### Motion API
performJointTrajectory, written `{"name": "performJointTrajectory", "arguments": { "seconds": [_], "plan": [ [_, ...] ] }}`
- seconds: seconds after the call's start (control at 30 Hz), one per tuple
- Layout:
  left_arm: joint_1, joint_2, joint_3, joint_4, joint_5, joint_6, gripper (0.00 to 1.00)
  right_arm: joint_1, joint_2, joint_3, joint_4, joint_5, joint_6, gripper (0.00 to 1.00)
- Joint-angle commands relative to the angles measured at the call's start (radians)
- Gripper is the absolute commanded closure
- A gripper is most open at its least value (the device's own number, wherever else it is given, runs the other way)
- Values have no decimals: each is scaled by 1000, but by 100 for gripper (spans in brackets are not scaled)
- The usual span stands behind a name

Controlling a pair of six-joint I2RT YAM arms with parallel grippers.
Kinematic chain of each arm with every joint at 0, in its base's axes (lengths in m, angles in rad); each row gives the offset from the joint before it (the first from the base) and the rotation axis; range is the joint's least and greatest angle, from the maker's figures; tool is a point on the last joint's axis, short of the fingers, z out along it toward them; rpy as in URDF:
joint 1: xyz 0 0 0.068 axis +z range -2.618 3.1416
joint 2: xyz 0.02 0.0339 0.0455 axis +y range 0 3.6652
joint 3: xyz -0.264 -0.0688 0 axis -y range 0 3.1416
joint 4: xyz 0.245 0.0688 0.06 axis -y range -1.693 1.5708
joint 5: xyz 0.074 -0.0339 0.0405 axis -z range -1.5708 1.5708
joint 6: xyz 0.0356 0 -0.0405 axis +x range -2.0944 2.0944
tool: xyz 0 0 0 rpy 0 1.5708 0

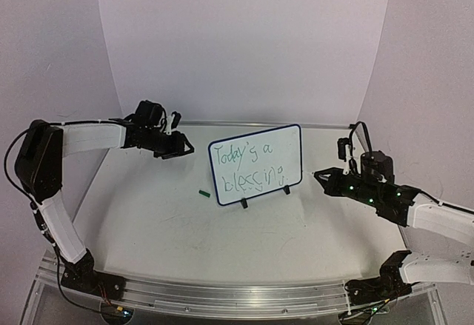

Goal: Write a sentence on the whiteboard
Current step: Pick up the pen cap from the center of the board.

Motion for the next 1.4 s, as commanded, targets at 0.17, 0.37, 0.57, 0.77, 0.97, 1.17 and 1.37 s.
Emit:
{"name": "performJointTrajectory", "arguments": {
  "seconds": [0.17, 0.37, 0.57, 0.77, 0.97, 1.17, 1.37],
  "plan": [
    [1, 226, 84, 145, 224, -105, 62, -2, 2, 35, 0, -14, 10, 100],
    [-19, 328, 120, 145, 258, -81, 63, -1, 18, 40, 0, -21, 13, 100],
    [-35, 384, 152, 104, 284, -33, 64, -2, 19, 35, 0, -24, 17, 100],
    [-48, 382, 127, 36, 263, 38, 64, -2, 12, 27, 0, -23, 23, 100],
    [-58, 349, 59, 8, 231, 78, 64, -2, 4, 23, -4, -25, 24, 100],
    [-85, 298, -13, -33, 169, 119, 64, -2, -13, 15, -9, -25, 29, 100],
    [-142, 208, -126, -24, 108, 163, 64, -2, -42, 1, -24, -20, 34, 100]
  ]
}}
